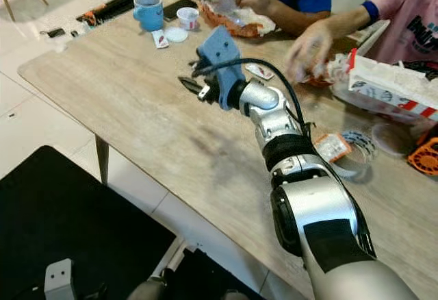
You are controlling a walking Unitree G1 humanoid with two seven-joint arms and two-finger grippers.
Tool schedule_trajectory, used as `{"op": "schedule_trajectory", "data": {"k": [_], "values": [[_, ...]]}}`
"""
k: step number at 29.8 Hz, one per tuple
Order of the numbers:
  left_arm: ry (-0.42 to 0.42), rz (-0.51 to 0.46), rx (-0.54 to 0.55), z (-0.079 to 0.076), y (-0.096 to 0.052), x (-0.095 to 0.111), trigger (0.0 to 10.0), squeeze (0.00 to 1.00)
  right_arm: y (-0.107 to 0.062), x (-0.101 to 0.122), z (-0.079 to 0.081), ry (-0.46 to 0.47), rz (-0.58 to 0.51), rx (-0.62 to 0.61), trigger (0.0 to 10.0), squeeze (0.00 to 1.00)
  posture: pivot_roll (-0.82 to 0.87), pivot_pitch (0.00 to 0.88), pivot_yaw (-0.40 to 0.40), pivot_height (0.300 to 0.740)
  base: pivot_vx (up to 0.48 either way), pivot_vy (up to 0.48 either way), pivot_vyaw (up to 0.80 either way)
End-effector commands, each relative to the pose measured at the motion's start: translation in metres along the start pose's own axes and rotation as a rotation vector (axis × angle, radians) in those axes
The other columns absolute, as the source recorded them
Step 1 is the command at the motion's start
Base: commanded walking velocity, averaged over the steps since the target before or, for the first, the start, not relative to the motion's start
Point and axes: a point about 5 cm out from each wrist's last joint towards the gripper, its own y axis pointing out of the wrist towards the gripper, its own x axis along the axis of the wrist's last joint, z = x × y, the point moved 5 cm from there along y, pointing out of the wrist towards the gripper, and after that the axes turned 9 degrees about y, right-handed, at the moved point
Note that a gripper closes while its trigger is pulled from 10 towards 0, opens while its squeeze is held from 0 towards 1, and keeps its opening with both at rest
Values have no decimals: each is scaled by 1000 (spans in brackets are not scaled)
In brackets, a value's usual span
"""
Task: Restocking fridge
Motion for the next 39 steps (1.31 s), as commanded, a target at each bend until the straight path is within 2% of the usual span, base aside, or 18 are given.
{"op": "schedule_trajectory", "data": {"k": [1,9,12,13,18,21,29,39], "values": [[0,41,-12,-5,-2,-13,10000,0,-3,-16,-3,-3,69,-20,10000,0,-20,181,-28,740,0,0,0],[12,67,-22,-7,-5,-21,10000,0,-11,-28,-10,-89,170,-15,10000,0,-27,182,-28,740,0,0,0],[14,80,-25,-8,-6,-26,10000,0,-13,-31,-7,-93,180,21,10000,0,-28,177,-32,740,0,0,0],[15,87,-25,-8,-7,-28,10000,0,-15,-33,-1,-94,183,80,10000,0,-28,177,-31,740,0,0,0],[12,88,-26,-8,-7,-28,10000,0,-20,-41,4,-92,214,144,10000,0,-34,178,-33,740,0,0,0],[10,89,-28,-9,-7,-29,10000,0,-28,-58,-2,-111,295,118,10000,0,-36,178,-34,740,0,0,0],[9,91,-26,-9,-7,-29,10000,0,-46,-88,-23,-139,420,-18,10000,0,-41,184,-27,740,0,0,0],[8,89,-25,-9,-7,-28,10000,0,-48,-90,-24,-139,422,-29,10000,0,-40,183,-27,740,0,0,0]]}}
